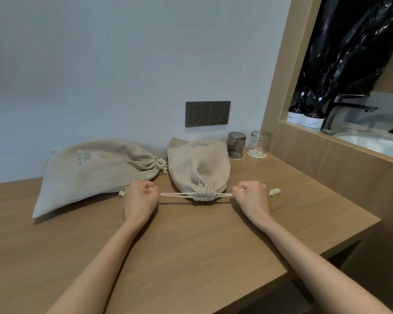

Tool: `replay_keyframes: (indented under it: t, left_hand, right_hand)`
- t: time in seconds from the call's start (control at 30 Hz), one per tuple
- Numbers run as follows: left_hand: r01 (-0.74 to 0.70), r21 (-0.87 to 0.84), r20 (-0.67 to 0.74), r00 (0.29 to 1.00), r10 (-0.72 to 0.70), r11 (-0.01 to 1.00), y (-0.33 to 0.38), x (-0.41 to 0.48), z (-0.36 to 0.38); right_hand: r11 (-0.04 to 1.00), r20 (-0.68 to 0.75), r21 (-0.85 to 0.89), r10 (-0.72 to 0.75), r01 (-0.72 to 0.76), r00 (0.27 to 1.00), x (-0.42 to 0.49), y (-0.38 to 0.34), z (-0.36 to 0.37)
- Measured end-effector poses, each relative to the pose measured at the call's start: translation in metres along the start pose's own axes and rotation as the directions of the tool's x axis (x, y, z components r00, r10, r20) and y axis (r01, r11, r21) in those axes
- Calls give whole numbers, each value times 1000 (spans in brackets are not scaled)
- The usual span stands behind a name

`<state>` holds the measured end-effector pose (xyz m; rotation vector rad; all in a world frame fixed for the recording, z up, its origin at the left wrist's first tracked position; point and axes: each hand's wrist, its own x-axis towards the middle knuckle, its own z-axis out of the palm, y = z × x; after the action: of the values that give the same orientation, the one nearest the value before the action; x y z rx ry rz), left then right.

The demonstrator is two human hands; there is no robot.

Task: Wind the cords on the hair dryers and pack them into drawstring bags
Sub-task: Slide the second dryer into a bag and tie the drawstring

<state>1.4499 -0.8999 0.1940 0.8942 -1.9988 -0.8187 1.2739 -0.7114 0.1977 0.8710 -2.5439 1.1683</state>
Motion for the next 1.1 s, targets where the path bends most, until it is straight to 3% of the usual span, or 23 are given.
replay_keyframes:
  t: [0.13, 0.23, 0.33, 0.43, 0.57, 0.67, 0.77, 0.93, 1.1]
  left_hand:
    - [-12, 118, 29, 1000, 8, 993, -8, -3, -5]
    - [-88, 294, 7, 996, 89, 952, -3, -10, -1]
    - [-209, 332, 18, 976, 216, 920, 9, -19, 16]
    - [-276, 376, 39, 958, 282, 885, 23, -30, 35]
    - [-207, 459, 108, 978, 176, 864, 43, -39, 52]
    - [-100, 386, 124, 991, 55, 917, 52, -38, 53]
    - [20, 187, 78, 996, -35, 982, 54, -37, 50]
    - [188, -60, 97, 979, -181, 980, 52, -27, 40]
    - [253, -283, 165, 963, -212, 925, 48, -19, 38]
  right_hand:
    - [999, -77, -53, -7, 3, 997, -2, -4, -1]
    - [946, -127, -261, -231, 192, 965, -9, -7, 5]
    - [872, -112, -384, -369, 303, 923, -15, -6, 17]
    - [870, -68, -378, -367, 316, 928, -19, -11, 21]
    - [924, 36, -283, -258, 257, 966, -25, -25, 24]
    - [998, 85, -24, -64, 66, 994, -22, -30, 27]
    - [986, 94, 135, 83, -96, 992, -15, -31, 28]
    - [920, 103, 318, 208, -230, 973, -10, -32, 30]
    - [765, 166, 570, 251, -301, 954, -8, -36, 30]
